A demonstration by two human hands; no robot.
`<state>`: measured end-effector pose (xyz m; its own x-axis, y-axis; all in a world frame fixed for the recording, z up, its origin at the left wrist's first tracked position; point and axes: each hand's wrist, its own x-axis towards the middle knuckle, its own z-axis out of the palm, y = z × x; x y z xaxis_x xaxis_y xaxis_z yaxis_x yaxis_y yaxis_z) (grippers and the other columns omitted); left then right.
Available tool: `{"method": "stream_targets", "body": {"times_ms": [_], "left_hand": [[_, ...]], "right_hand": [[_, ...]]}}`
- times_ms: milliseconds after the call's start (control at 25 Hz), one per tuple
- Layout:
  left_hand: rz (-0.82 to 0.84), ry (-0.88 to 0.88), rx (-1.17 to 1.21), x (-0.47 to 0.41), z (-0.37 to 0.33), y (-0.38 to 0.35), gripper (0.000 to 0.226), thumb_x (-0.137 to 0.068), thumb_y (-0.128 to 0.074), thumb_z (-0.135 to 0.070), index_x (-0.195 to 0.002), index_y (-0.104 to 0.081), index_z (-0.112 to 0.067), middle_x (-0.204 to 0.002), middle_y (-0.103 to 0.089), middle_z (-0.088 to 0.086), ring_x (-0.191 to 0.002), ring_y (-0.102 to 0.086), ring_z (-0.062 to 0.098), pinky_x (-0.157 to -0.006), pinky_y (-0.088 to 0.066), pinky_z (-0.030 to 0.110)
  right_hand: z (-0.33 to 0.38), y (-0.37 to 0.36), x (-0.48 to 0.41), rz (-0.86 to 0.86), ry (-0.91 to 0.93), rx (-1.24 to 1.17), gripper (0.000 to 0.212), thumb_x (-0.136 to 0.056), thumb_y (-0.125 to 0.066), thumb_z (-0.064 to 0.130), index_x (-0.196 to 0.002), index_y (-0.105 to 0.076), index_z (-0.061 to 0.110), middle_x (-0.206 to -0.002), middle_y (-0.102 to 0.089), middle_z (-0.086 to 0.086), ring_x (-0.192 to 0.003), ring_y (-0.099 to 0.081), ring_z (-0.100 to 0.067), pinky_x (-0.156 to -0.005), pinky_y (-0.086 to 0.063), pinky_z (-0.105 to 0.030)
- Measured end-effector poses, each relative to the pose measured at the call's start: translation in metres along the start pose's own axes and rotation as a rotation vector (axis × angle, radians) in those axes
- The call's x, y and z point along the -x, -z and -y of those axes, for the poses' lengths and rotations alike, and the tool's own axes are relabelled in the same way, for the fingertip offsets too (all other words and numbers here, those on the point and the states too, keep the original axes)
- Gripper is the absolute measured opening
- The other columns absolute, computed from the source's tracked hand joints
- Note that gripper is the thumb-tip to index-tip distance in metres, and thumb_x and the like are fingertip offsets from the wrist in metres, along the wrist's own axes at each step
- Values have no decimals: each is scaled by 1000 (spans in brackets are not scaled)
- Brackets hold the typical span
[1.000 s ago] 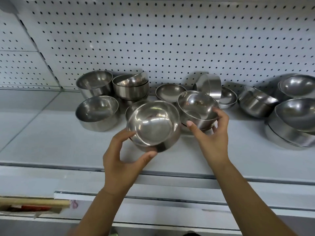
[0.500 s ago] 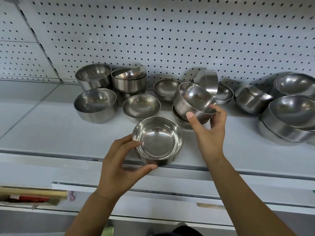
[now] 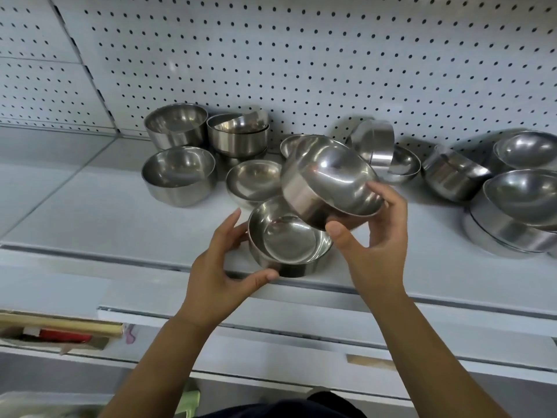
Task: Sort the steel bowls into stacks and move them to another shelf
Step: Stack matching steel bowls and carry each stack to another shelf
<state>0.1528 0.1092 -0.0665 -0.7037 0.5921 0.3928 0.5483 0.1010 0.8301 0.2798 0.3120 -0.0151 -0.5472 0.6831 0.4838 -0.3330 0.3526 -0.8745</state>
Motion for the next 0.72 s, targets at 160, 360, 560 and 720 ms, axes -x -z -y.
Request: {"method": "stream_targets", "body": {"times_ms": [160, 360, 560, 720], "left_hand": [[-4, 22, -48, 0, 2, -3, 79, -79, -69, -65, -149, -46, -37, -132, -59, -36, -125, -57, -8, -95, -45, 7], [-5, 5, -161, 2, 9, -4, 76, -85, -57, -76, -143, -57, -28, -129, -69, -17, -119, -63, 0, -93, -53, 14], [1, 28, -100, 2, 7, -4, 71, -86, -60, -68, -141, -61, -23, -128, -71, -12, -120, -65, 7, -96, -56, 22], [-3, 69, 82, -1, -15, -6, 76, -88, -53, -76, -146, -53, -27, -141, -61, -18, -134, -54, 3, -111, -48, 35]], "right_hand": [[3, -4, 17, 132, -18, 142, 81, -61, -90, 48, -131, -51, 42, -132, -59, 22, -127, -57, -11, -102, -49, -25], [-1, -8, 30, 188, -39, 312, 81, -60, -84, 65, -129, -43, 63, -143, -54, 14, -136, -50, -8, -109, -45, -26], [1, -9, 34, 208, -88, 328, 86, -61, -85, 66, -135, -41, 59, -148, -49, 15, -139, -47, -10, -110, -48, -40], [5, -1, 30, 290, -175, 259, 91, -62, -84, 69, -140, -37, 59, -148, -46, 25, -141, -44, -5, -114, -44, -37]]}}
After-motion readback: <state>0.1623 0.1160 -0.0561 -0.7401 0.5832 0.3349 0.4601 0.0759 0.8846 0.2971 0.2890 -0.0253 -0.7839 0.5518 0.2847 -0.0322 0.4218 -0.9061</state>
